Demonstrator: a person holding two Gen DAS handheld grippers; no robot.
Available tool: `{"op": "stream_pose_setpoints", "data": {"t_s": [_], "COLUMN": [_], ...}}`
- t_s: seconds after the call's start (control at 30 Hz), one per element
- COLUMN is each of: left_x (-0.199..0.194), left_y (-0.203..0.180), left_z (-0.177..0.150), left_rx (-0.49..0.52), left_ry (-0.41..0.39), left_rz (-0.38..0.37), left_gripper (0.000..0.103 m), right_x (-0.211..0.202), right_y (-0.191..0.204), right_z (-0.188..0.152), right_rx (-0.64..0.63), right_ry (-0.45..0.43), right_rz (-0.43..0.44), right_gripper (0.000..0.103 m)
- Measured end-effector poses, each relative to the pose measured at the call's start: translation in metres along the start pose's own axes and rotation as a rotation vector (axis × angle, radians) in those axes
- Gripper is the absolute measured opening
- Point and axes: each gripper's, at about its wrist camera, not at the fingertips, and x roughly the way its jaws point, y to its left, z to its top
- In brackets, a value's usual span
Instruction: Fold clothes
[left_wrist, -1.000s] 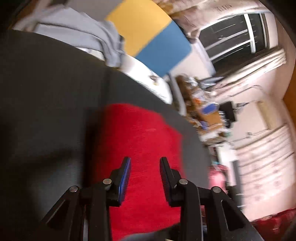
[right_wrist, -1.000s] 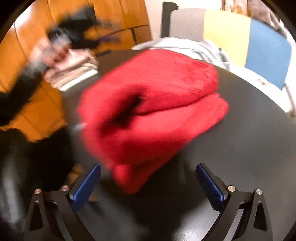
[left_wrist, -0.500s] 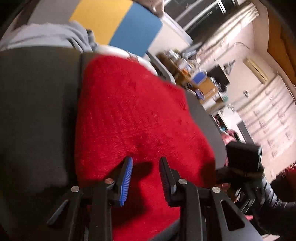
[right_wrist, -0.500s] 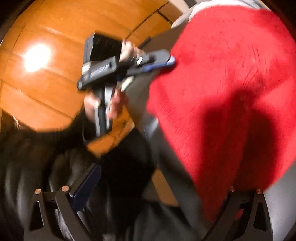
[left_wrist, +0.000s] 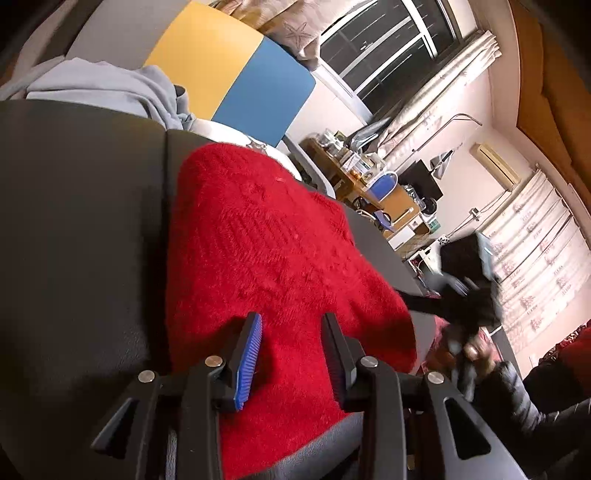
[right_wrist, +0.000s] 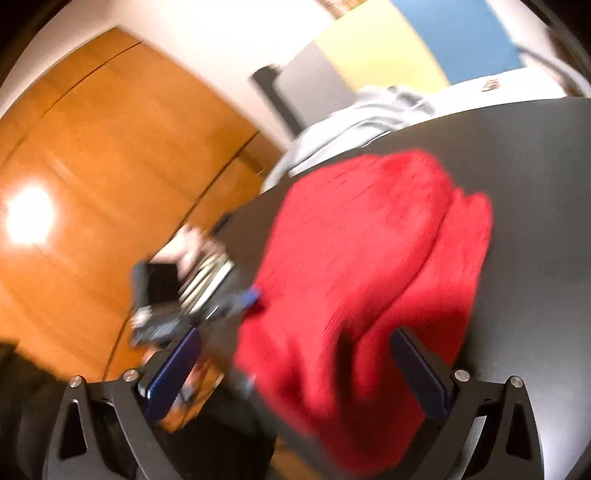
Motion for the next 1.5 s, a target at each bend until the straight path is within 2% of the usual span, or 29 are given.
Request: {"op": "stream_pose_setpoints", "data": {"t_s": [0.1, 0.17, 0.2, 0.23, 0.27, 0.33, 0.43, 0.53, 0.6, 0.67, 0.8, 0.97, 1.0, 1.03, 1.07, 1.1, 1.13, 1.3, 1.43, 1.47, 1.5], "left_x": [-0.001, -0.002, -0.002, -0.003, -0.003, -0.002, 0.002, 0.004, 0.004, 0.0, -0.008, -0.005, -0.002, 0.003, 0.008, 0.013, 0.017, 0.033, 0.045, 0.045, 0.043], "left_y": [0.007, 0.009, 0.008, 0.007, 0.005, 0.001, -0.001, 0.003, 0.006, 0.007, 0.016, 0.039, 0.044, 0.047, 0.05, 0.051, 0.049, 0.039, 0.033, 0.031, 0.029], "left_z": [-0.007, -0.008, -0.009, -0.01, -0.01, -0.011, -0.012, -0.017, -0.018, -0.014, 0.008, 0.049, 0.057, 0.063, 0.069, 0.073, 0.078, 0.086, 0.085, 0.085, 0.085], "left_rx": [-0.016, -0.012, -0.006, 0.004, 0.014, 0.04, 0.061, 0.039, 0.022, 0.017, -0.014, -0.073, -0.084, -0.093, -0.1, -0.093, -0.074, 0.005, 0.028, 0.033, 0.037], "left_ry": [0.011, 0.01, 0.01, 0.008, 0.007, 0.013, 0.022, 0.032, 0.032, 0.018, -0.042, -0.092, -0.095, -0.09, -0.086, -0.083, -0.081, -0.063, -0.033, -0.034, -0.038], "left_rz": [-0.005, -0.008, -0.01, -0.011, -0.014, -0.027, -0.029, -0.035, -0.041, -0.041, -0.005, 0.042, 0.046, 0.048, 0.053, 0.072, 0.09, 0.091, 0.124, 0.125, 0.125], "left_gripper": [0.033, 0.034, 0.034, 0.034, 0.034, 0.035, 0.035, 0.035, 0.035, 0.035, 0.035, 0.035, 0.036, 0.036, 0.036, 0.036, 0.036, 0.036, 0.036, 0.036, 0.036], "right_x": [0.029, 0.045, 0.051, 0.057, 0.062, 0.066, 0.048, 0.029, 0.038, 0.046, 0.024, 0.01, 0.013, 0.017, 0.021, 0.025, 0.03, 0.048, 0.064, 0.071, 0.076], "right_y": [-0.016, -0.026, -0.026, -0.026, -0.024, -0.01, 0.026, 0.047, 0.024, -0.01, -0.035, -0.033, -0.03, -0.03, -0.03, -0.033, -0.035, -0.044, -0.052, -0.052, -0.05], "right_z": [0.016, 0.028, 0.031, 0.034, 0.037, 0.041, 0.044, 0.037, 0.022, 0.001, -0.011, -0.004, -0.002, 0.002, 0.005, 0.009, 0.013, 0.037, 0.052, 0.055, 0.057], "right_rx": [0.078, 0.101, 0.099, 0.098, 0.095, 0.075, -0.057, -0.162, -0.129, -0.042, 0.122, 0.187, 0.191, 0.194, 0.199, 0.212, 0.223, 0.241, 0.234, 0.221, 0.189], "right_ry": [-0.015, -0.01, -0.014, -0.018, -0.022, -0.023, -0.045, -0.082, -0.016, 0.031, -0.089, -0.151, -0.145, -0.14, -0.134, -0.129, -0.125, -0.143, -0.126, -0.109, -0.088], "right_rz": [-0.08, -0.136, -0.175, -0.213, -0.246, -0.27, -0.353, -0.514, -0.626, -0.656, -0.534, -0.211, -0.169, -0.155, -0.143, -0.132, -0.123, -0.083, -0.126, -0.15, -0.204], "right_gripper": [0.103, 0.096, 0.068, 0.036, 0.027, 0.02, 0.018, 0.012, 0.011, 0.007, 0.005, 0.014, 0.025, 0.044, 0.056, 0.071, 0.073, 0.073, 0.073, 0.07, 0.046]}}
